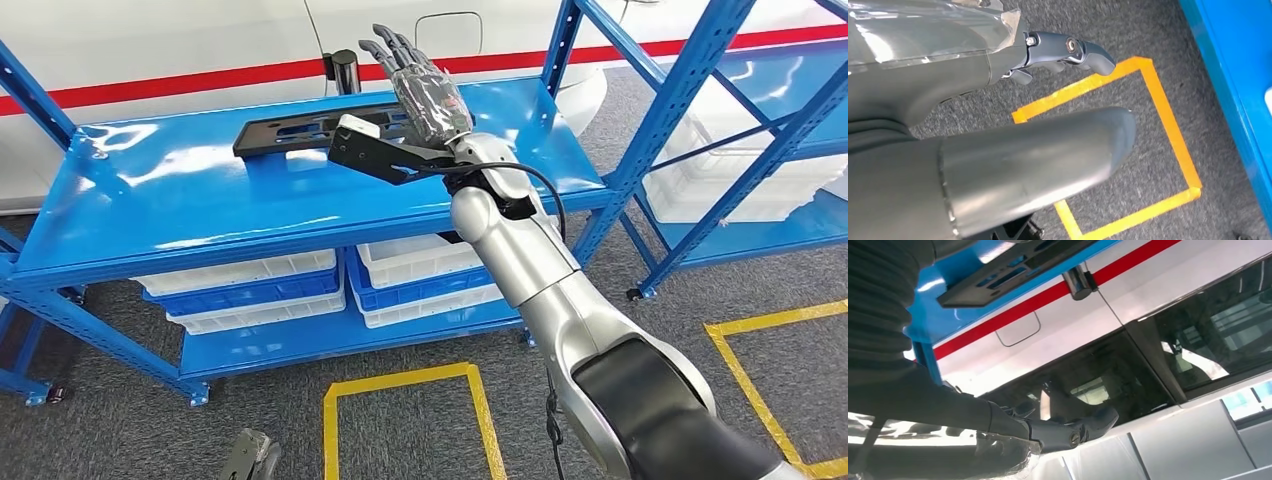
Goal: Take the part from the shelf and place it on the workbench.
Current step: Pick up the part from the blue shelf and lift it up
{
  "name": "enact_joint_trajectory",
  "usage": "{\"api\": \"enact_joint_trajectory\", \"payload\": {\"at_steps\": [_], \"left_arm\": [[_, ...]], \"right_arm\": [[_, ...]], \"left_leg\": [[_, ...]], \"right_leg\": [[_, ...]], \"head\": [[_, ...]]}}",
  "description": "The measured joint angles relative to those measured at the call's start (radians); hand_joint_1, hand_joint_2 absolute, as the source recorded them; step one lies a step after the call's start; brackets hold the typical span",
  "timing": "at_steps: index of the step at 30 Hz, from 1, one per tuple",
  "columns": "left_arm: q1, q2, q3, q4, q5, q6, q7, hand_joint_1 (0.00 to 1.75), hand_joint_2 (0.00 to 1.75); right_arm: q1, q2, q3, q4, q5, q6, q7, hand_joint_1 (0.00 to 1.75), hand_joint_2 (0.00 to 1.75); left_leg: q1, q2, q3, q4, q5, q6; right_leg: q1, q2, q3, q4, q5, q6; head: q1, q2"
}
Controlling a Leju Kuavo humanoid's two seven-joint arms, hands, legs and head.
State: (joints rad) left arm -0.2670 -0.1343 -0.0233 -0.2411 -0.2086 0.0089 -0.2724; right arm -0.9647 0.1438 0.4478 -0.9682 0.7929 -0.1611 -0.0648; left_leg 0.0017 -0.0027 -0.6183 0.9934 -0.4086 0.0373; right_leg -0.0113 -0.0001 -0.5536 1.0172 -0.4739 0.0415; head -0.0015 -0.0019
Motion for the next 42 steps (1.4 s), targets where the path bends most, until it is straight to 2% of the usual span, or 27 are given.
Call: {"api": "enact_joint_trajectory", "payload": {"at_steps": [2,5,6,7,9,11,12,13,16,17,19,21,22,23,24,25,26,27,29,31,32,35,36,37,38,40,42], "left_arm": [[-0.004,0.0,0.0,0.0,0.0,0.0,0.0,0.0,0.0],[-0.007,-0.001,0.001,0.0,0.0,0.0,0.0,0.0,0.0],[-0.007,-0.001,0.002,0.0,-0.001,0.0,0.0,0.0,0.0],[-0.007,-0.002,0.003,0.0,-0.001,-0.001,0.0,0.0,0.0],[-0.007,-0.004,0.007,0.0,-0.002,-0.002,0.0,0.0,0.0],[-0.009,-0.006,0.009,0.0,-0.004,-0.004,0.0,0.0,0.0],[-0.011,-0.006,0.009,0.0,-0.004,-0.006,0.0,0.0,0.0],[-0.011,-0.007,0.01,0.0,-0.005,-0.007,0.0,0.0,0.0],[-0.013,-0.006,0.011,0.0,-0.008,-0.008,0.0,0.0,0.0],[-0.013,-0.006,0.011,0.0,-0.008,-0.008,0.0,0.0,0.0],[-0.012,-0.006,0.012,0.0,-0.01,-0.009,0.0,0.0,0.0],[-0.007,-0.006,0.013,0.0,-0.01,-0.009,0.0,0.0,0.0],[-0.005,-0.006,0.014,0.0,-0.011,-0.009,0.0,0.0,0.0],[-0.002,-0.006,0.015,0.0,-0.011,-0.009,0.0,0.0,0.0],[-0.001,-0.005,0.016,0.0,-0.012,-0.009,0.0,0.0,0.0],[0.0,-0.005,0.017,0.0,-0.012,-0.009,0.0,0.0,0.0],[0.001,-0.005,0.018,0.001,-0.013,-0.009,0.0,0.0,0.0],[0.001,-0.006,0.018,0.001,-0.014,-0.01,0.0,0.0,0.0],[0.003,-0.006,0.018,0.001,-0.017,-0.011,0.0,0.0,0.0],[0.005,-0.007,0.019,0.001,-0.02,-0.012,-0.001,0.0,0.0],[0.005,-0.008,0.019,0.001,-0.021,-0.012,-0.001,0.0,0.0],[0.006,-0.009,0.019,0.001,-0.022,-0.014,-0.001,0.0,0.0],[0.007,-0.01,0.019,0.001,-0.022,-0.015,0.0,0.0,0.0],[0.009,-0.011,0.019,0.001,-0.022,-0.015,0.0,0.0,0.0],[0.01,-0.012,0.019,0.001,-0.022,-0.015,0.0,0.0,0.0],[0.011,-0.015,0.019,0.001,-0.022,-0.016,0.0,0.0,0.0],[0.01,-0.016,0.02,0.001,-0.023,-0.016,0.0,0.0,0.0]], "right_arm": [[-0.005,0.0,0.001,0.004,0.0,-0.002,-0.001,0.0,1.75],[-0.006,-0.001,0.002,0.013,0.0,-0.003,-0.002,0.0,1.75],[-0.004,-0.002,0.002,0.016,0.0,-0.004,-0.003,0.0,1.75],[-0.004,-0.003,0.003,0.019,0.0,-0.004,-0.003,0.0,1.75],[-0.006,-0.005,0.003,0.024,0.001,-0.005,-0.004,0.0,1.75],[-0.011,-0.005,0.003,0.027,0.002,-0.006,-0.005,0.0,1.75],[-0.013,-0.005,0.003,0.029,0.002,-0.007,-0.005,0.0,1.75],[-0.014,-0.006,0.003,0.03,0.002,-0.007,-0.005,0.0,1.75],[-0.02,-0.006,0.003,0.032,0.003,-0.008,-0.005,0.0,1.75],[-0.023,-0.006,0.004,0.032,0.002,-0.008,-0.005,0.0,1.75],[-0.024,-0.005,0.004,0.032,0.001,-0.007,-0.004,0.0,1.75],[-0.018,-0.005,0.006,0.032,-0.002,-0.004,0.0,0.0,1.75],[-0.014,-0.006,0.006,0.031,-0.003,-0.002,0.003,0.0,1.75],[-0.011,-0.006,0.007,0.031,-0.005,0.0,0.006,0.0,1.75],[-0.01,-0.007,0.008,0.03,-0.006,0.002,0.008,0.0,1.75],[-0.01,-0.007,0.009,0.029,-0.008,0.003,0.01,0.0,1.75],[-0.011,-0.008,0.01,0.029,-0.01,0.004,0.011,0.0,1.75],[-0.011,-0.008,0.012,0.027,-0.011,0.006,0.012,0.0,1.75],[-0.011,-0.01,0.015,0.024,-0.013,0.007,0.014,0.0,1.75],[-0.011,-0.014,0.018,0.019,-0.015,0.008,0.016,0.0,1.75],[-0.011,-0.016,0.019,0.018,-0.015,0.008,0.016,0.0,1.75],[-0.005,-0.025,0.021,0.016,-0.017,0.01,0.019,0.0,1.75],[0.0,-0.028,0.022,0.016,-0.018,0.011,0.021,0.0,1.75],[0.004,-0.031,0.022,0.016,-0.018,0.012,0.022,0.0,1.75],[0.006,-0.033,0.022,0.015,-0.018,0.012,0.022,0.0,1.75],[0.007,-0.036,0.022,0.013,-0.019,0.013,0.023,0.0,1.75],[0.006,-0.037,0.023,0.01,-0.02,0.015,0.023,0.0,1.75]], "left_leg": [[0.002,-0.004,0.013,-0.005,-0.003,0.013],[0.0,-0.007,0.022,-0.005,-0.013,0.023],[-0.001,-0.01,0.027,-0.005,-0.017,0.023],[-0.002,-0.012,0.033,-0.005,-0.022,0.022],[-0.003,-0.017,0.049,-0.005,-0.034,0.018],[-0.007,-0.018,0.061,-0.003,-0.049,0.009],[-0.008,-0.018,0.065,-0.002,-0.054,0.004],[-0.01,-0.018,0.067,0.002,-0.057,0.0],[-0.005,-0.015,0.055,0.043,-0.07,-0.016],[-0.002,-0.012,0.034,0.083,-0.081,-0.022],[0.006,-0.007,-0.043,0.203,-0.124,-0.036],[0.015,-0.003,-0.113,0.278,-0.156,-0.046],[0.018,-0.002,-0.123,0.266,-0.142,-0.049],[0.022,0.0,-0.115,0.221,-0.106,-0.051],[0.025,0.002,-0.093,0.151,-0.054,-0.052],[0.025,0.005,-0.069,0.083,-0.013,-0.051],[0.024,0.008,-0.051,0.034,0.008,-0.047],[0.021,0.009,-0.038,0.007,0.016,-0.04],[0.016,0.007,-0.027,0.0,0.011,-0.019],[0.014,0.004,-0.011,-0.004,0.021,-0.002],[0.012,0.003,-0.004,-0.005,0.02,0.004],[0.006,-0.001,0.005,-0.005,0.008,0.017],[0.003,-0.004,0.01,-0.005,0.003,0.02],[0.0,-0.008,0.016,-0.005,-0.003,0.021],[-0.004,-0.011,0.025,-0.005,-0.009,0.022],[-0.011,-0.014,0.042,-0.005,-0.023,0.02],[-0.014,-0.015,0.052,-0.006,-0.035,0.013]], "right_leg": [[-0.001,0.0,-0.043,0.073,-0.026,-0.002],[0.0,0.0,-0.167,0.26,-0.074,-0.006],[0.001,0.001,-0.192,0.279,-0.072,-0.002],[0.001,0.001,-0.196,0.259,-0.052,0.004],[0.001,0.0,-0.154,0.123,0.027,0.015],[0.004,0.0,-0.108,-0.001,0.078,0.005],[0.005,0.0,-0.097,-0.027,0.086,-0.005],[0.005,0.0,-0.092,-0.033,0.085,-0.016],[-0.005,0.001,-0.068,-0.035,0.087,-0.034],[-0.007,0.002,-0.061,-0.035,0.083,-0.039],[-0.008,0.002,-0.051,-0.035,0.074,-0.048],[-0.009,0.003,-0.041,-0.035,0.063,-0.048],[-0.01,0.003,-0.033,-0.035,0.056,-0.046],[-0.012,0.003,-0.024,-0.035,0.049,-0.042],[-0.014,0.003,-0.014,-0.036,0.041,-0.037],[-0.014,0.003,-0.005,-0.034,0.034,-0.031],[-0.014,0.004,0.001,-0.035,0.028,-0.024],[-0.012,0.004,0.005,-0.037,0.023,-0.016],[-0.006,0.005,0.012,-0.034,0.019,0.001],[-0.005,0.004,0.005,-0.005,0.009,0.011],[-0.006,0.003,-0.016,0.033,-0.003,0.011],[-0.004,0.002,-0.135,0.215,-0.061,-0.002],[-0.003,0.002,-0.166,0.248,-0.072,-0.004],[0.0,0.002,-0.179,0.246,-0.068,-0.004],[0.002,0.002,-0.172,0.205,-0.044,0.0],[0.008,0.002,-0.125,0.063,0.036,0.003],[0.015,0.002,-0.09,-0.026,0.079,-0.014]], "head": [[0.001,0.0],[0.002,0.0],[0.002,0.0],[0.002,0.0],[0.002,0.0],[0.002,0.0],[0.002,0.0],[0.001,0.0],[0.001,0.0],[0.0,0.0],[-0.001,0.0],[-0.001,0.0],[-0.001,0.0],[-0.001,0.0],[0.0,0.0],[-0.001,0.0],[-0.001,0.0],[-0.001,0.0],[0.0,0.0],[0.003,0.0],[0.003,0.0],[0.005,0.0],[0.005,0.0],[0.006,0.0],[0.006,0.0],[0.005,0.0],[0.004,0.0]]}}
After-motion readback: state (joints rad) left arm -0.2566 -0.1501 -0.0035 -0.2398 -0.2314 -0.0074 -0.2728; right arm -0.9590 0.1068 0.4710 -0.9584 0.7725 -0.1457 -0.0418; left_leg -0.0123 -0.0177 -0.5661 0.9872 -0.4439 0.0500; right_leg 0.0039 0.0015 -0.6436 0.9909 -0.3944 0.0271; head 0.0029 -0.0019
